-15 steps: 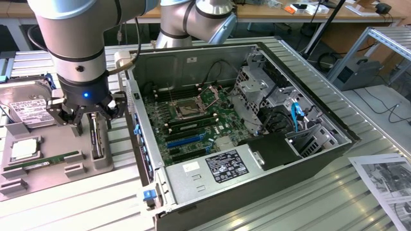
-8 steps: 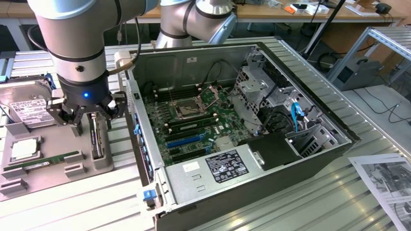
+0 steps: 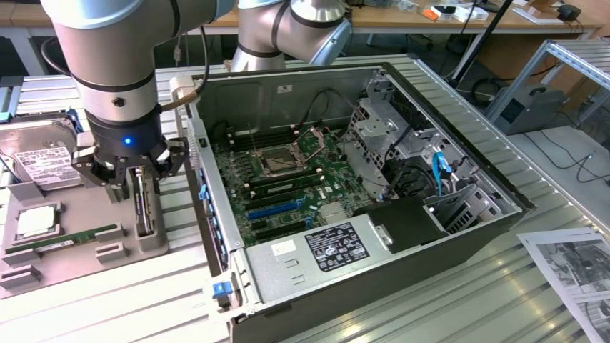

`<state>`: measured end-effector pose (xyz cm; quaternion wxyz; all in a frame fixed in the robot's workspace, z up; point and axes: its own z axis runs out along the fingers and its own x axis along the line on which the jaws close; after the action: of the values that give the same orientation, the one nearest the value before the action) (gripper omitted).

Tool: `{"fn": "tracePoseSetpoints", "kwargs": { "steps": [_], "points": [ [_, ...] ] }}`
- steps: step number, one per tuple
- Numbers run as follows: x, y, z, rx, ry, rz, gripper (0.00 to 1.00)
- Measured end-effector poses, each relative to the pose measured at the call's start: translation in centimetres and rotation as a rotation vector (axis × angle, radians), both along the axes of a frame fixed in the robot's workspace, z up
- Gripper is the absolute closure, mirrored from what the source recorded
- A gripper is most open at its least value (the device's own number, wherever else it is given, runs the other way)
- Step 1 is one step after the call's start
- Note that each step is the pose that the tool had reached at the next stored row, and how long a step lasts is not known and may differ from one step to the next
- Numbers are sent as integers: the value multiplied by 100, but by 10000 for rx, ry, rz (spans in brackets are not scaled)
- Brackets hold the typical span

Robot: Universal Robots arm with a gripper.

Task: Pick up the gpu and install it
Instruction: 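Pick up the gpu and move the gpu toward the slot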

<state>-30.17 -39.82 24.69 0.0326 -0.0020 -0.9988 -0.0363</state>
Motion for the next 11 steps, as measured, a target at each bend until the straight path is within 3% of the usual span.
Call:
{"fn": "tracePoseSetpoints", "kwargs": {
  "steps": [2, 3, 11],
  "points": [
    [0, 0, 0, 0, 0, 0, 51],
    [0, 0, 0, 0, 0, 0, 58],
    [0, 0, 0, 0, 1, 0, 58]
  ]
}}
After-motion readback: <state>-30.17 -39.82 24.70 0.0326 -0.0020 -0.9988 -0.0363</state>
